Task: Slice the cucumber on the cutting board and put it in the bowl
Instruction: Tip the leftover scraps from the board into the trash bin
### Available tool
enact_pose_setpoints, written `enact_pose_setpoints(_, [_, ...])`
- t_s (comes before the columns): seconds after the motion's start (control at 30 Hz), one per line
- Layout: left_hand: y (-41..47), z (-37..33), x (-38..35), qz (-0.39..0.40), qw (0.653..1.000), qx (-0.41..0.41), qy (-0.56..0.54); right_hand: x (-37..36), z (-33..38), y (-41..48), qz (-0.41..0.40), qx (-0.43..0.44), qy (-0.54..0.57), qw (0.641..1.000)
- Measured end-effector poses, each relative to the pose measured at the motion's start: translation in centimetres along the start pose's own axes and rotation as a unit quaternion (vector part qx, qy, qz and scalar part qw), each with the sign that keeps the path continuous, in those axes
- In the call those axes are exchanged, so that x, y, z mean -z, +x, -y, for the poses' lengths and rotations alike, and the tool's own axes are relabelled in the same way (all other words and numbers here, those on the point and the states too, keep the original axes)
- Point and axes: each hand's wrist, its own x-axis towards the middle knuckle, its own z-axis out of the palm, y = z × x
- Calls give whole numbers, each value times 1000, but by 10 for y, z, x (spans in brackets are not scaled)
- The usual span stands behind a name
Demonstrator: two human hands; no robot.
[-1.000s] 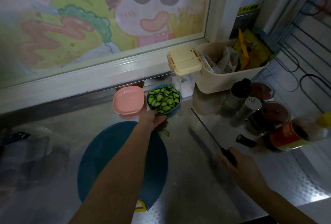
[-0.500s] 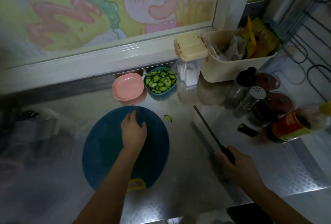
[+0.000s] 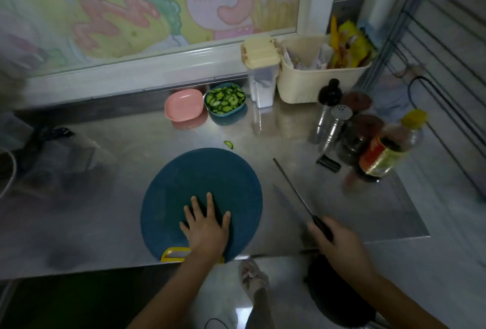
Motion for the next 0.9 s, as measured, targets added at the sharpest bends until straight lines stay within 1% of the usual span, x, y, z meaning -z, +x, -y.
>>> enact_pose_setpoints(0.1, [-43,-20,-14,8,999,-38,11,12,-28,-31,-7,-13,29,999])
enact_pose_setpoints(0.17, [-57,-23,-11,-11,998,-39,-39,19,-46,-49,-5,-24,43,999])
enact_pose_setpoints(0.2, [-58,-20,-8,-26,997,-15,-72,22,-53,-57,-3,-26,44,999])
enact_pose_setpoints(0.27, [-54,-7,-1,-38,989,78,-117,25,-65,-69,-4,-30,38,999])
enact_pose_setpoints(0.33, [-49,6,4,-3,976,170,-137,25,-70,-77,7,-46,51,998])
enact_pose_setpoints(0.4, [-51,12,5,31,969,202,-137,20,-71,-79,23,-62,72,995])
enact_pose_setpoints(0.53, [-55,15,6,58,964,226,-129,0,-65,-75,56,-95,100,989])
enact_pose_setpoints(0.63, [-43,29,7,64,966,217,-128,-16,-54,-68,58,-97,96,989])
enact_pose_setpoints(0.73, [-24,51,5,85,958,208,-181,-28,-40,-65,55,-87,110,989])
enact_pose_setpoints(0.8, [-8,70,-6,88,944,217,-234,-38,-33,-65,49,-86,113,989])
enact_pose_setpoints(0.9, [-19,70,0,92,930,198,-297,-46,-33,-64,17,-81,68,994])
